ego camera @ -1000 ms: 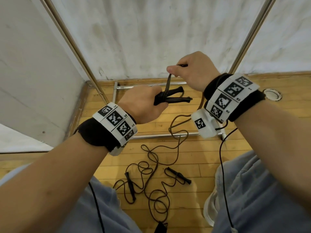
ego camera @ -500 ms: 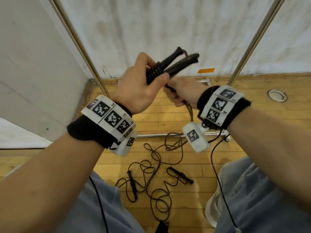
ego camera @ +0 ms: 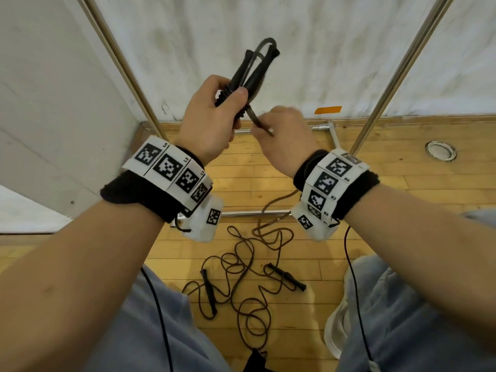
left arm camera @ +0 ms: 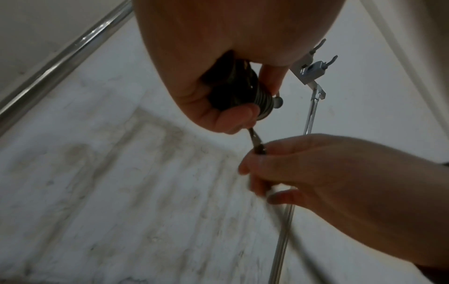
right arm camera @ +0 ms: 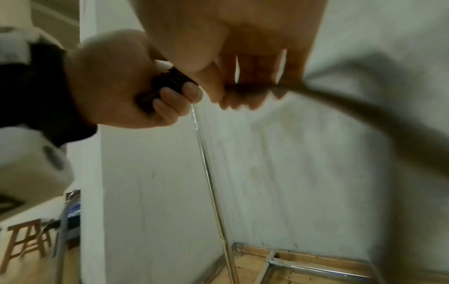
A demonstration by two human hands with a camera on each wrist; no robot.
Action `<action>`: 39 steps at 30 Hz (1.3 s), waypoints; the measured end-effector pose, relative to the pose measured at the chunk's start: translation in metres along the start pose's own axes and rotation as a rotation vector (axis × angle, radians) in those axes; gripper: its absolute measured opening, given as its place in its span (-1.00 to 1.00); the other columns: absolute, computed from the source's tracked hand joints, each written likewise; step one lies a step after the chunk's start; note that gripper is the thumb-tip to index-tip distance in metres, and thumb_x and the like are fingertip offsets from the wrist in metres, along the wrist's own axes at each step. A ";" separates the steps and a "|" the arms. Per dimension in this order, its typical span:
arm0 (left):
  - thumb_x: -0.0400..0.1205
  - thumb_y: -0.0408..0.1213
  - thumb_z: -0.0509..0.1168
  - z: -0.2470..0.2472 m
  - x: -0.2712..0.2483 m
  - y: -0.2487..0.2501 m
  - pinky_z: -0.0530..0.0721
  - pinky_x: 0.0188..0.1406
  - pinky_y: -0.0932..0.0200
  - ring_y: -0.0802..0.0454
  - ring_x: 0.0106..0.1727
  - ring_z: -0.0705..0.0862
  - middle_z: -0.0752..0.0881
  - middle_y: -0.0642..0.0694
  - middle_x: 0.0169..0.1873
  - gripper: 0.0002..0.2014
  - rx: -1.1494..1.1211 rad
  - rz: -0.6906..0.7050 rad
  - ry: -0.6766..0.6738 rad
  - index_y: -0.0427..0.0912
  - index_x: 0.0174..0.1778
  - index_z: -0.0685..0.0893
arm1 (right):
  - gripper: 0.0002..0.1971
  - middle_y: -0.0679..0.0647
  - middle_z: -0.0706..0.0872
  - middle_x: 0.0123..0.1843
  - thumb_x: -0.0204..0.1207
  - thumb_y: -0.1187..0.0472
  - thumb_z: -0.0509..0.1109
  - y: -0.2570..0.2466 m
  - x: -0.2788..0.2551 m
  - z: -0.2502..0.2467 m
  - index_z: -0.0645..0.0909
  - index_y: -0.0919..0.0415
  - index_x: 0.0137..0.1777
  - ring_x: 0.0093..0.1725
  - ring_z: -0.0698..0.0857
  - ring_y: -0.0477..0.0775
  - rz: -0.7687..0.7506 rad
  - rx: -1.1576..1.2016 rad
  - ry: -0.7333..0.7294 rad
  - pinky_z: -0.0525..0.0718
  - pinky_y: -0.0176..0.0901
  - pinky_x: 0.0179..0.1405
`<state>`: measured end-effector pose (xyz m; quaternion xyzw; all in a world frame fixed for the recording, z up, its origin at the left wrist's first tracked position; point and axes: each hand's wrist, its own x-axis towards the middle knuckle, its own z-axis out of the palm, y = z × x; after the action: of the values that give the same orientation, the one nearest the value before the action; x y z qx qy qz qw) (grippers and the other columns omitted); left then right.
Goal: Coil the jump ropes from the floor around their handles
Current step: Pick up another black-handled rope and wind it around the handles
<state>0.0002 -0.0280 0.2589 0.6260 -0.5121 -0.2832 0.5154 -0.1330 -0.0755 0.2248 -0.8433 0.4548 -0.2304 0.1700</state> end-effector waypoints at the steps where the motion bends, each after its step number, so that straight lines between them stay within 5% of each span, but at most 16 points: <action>1: 0.69 -0.16 0.23 0.002 -0.002 0.001 0.45 -0.63 0.17 0.01 -0.56 0.50 0.60 -0.06 -0.49 -0.89 0.001 0.000 -0.027 -0.11 0.00 0.52 | -0.76 0.05 0.60 -0.03 0.64 0.08 0.23 0.002 0.003 -0.002 0.70 0.11 0.07 0.06 0.53 0.10 0.034 -0.069 0.018 0.51 -0.04 0.05; 3: 0.68 -0.16 0.25 0.005 -0.005 0.003 0.44 -0.63 0.17 -0.01 -0.56 0.49 0.60 -0.05 -0.52 -0.90 -0.010 0.002 -0.068 -0.09 -0.06 0.51 | -0.76 0.12 0.65 0.01 0.64 0.11 0.25 0.003 0.009 -0.004 0.72 0.16 0.11 -0.01 0.59 0.08 0.152 0.047 0.002 0.57 -0.11 -0.05; 6: 0.66 -0.16 0.29 0.006 -0.006 0.006 0.43 -0.66 0.21 -0.02 -0.59 0.50 0.62 -0.08 -0.53 -0.86 -0.030 -0.004 -0.085 -0.13 -0.11 0.50 | -0.89 0.19 0.76 -0.19 0.51 0.28 0.40 -0.003 0.013 -0.002 0.75 0.27 -0.08 -0.22 0.66 0.02 0.277 0.467 -0.193 0.68 -0.04 -0.10; 10: 0.64 -0.18 0.31 -0.007 -0.001 0.008 0.43 -0.69 0.21 -0.07 -0.64 0.51 0.64 -0.10 -0.56 -0.83 -0.025 -0.007 -0.078 -0.20 -0.15 0.54 | -0.88 -0.06 0.82 -0.07 0.52 0.28 0.39 -0.004 0.010 -0.001 0.74 0.08 -0.14 0.10 0.71 -0.10 0.238 0.699 -0.545 0.62 -0.11 0.11; 12: 0.64 -0.15 0.31 -0.014 0.002 0.007 0.47 -0.66 0.17 -0.04 -0.61 0.53 0.65 -0.06 -0.54 -0.85 -0.019 -0.025 -0.053 -0.13 -0.18 0.54 | -0.87 -0.05 0.81 -0.10 0.59 0.22 0.32 0.001 0.010 -0.001 0.69 0.09 -0.14 0.09 0.73 -0.04 0.277 0.804 -0.512 0.55 -0.02 0.18; 14: 0.65 -0.13 0.29 -0.020 0.005 0.005 0.54 -0.58 0.14 0.02 -0.56 0.56 0.66 -0.05 -0.46 -0.87 -0.004 -0.042 -0.006 -0.05 -0.14 0.51 | -0.84 0.02 0.67 -0.32 0.65 0.22 0.24 0.002 0.009 0.000 0.61 0.21 -0.09 -0.24 0.73 0.01 0.305 0.911 -0.395 0.62 -0.02 0.07; 17: 0.65 -0.06 0.27 -0.029 0.010 -0.002 0.64 -0.37 0.12 0.10 -0.40 0.65 0.68 0.01 -0.26 -0.85 0.185 0.010 0.109 0.03 0.02 0.44 | -0.67 -0.03 0.42 -0.49 0.72 0.10 0.09 -0.002 0.003 0.001 0.52 0.16 -0.25 -0.58 0.40 -0.09 0.234 0.747 -0.262 0.50 -0.18 -0.46; 20: 0.65 -0.02 0.25 -0.037 0.014 -0.012 0.54 -0.35 0.18 0.04 -0.24 0.66 0.65 0.06 -0.05 -0.70 0.460 0.052 0.108 0.00 0.24 0.42 | -0.56 -0.06 0.33 -0.50 0.72 -0.02 0.04 -0.004 -0.002 -0.004 0.35 0.12 -0.40 -0.57 0.28 -0.13 0.058 0.393 -0.204 0.30 -0.24 -0.48; 23: 0.69 -0.04 0.23 -0.038 0.014 -0.023 0.47 -0.20 0.14 -0.01 -0.12 0.58 0.59 0.01 0.03 -0.60 0.693 0.063 -0.015 -0.05 0.42 0.39 | -0.55 -0.06 0.26 -0.52 0.70 0.00 0.09 -0.009 -0.005 -0.012 0.25 0.11 -0.44 -0.59 0.21 -0.14 -0.031 0.307 -0.203 0.21 -0.33 -0.55; 29: 0.65 -0.01 0.29 -0.026 0.011 -0.031 0.48 -0.33 0.12 -0.02 -0.20 0.60 0.60 -0.02 -0.11 -0.65 0.893 -0.038 -0.262 -0.06 0.29 0.45 | -0.70 -0.10 0.40 -0.54 0.66 0.16 0.18 -0.010 -0.005 -0.025 0.64 0.23 -0.23 -0.66 0.37 -0.22 -0.061 0.311 -0.213 0.32 -0.45 -0.61; 33: 0.60 -0.07 0.35 -0.011 0.004 -0.029 0.61 -0.04 0.03 -0.02 -0.02 0.64 0.67 0.03 -0.04 -0.70 0.857 0.022 -0.429 0.00 0.23 0.55 | -0.68 -0.10 0.44 -0.49 0.67 0.13 0.17 -0.008 -0.002 -0.027 0.64 0.23 -0.23 -0.53 0.42 -0.16 -0.063 0.229 -0.121 0.34 -0.46 -0.51; 39: 0.46 0.21 0.39 0.002 -0.003 -0.020 0.49 -0.38 0.19 0.26 -0.27 0.59 0.61 0.20 -0.30 -0.71 0.871 0.109 -0.392 0.17 -0.05 0.55 | -0.65 -0.10 0.49 -0.43 0.67 0.05 0.16 -0.002 0.007 -0.032 0.63 0.21 -0.23 -0.44 0.45 -0.13 -0.025 0.141 -0.001 0.39 -0.51 -0.46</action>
<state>0.0046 -0.0268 0.2392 0.6909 -0.7026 -0.1276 0.1130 -0.1458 -0.0830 0.2545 -0.8350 0.4268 -0.2636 0.2263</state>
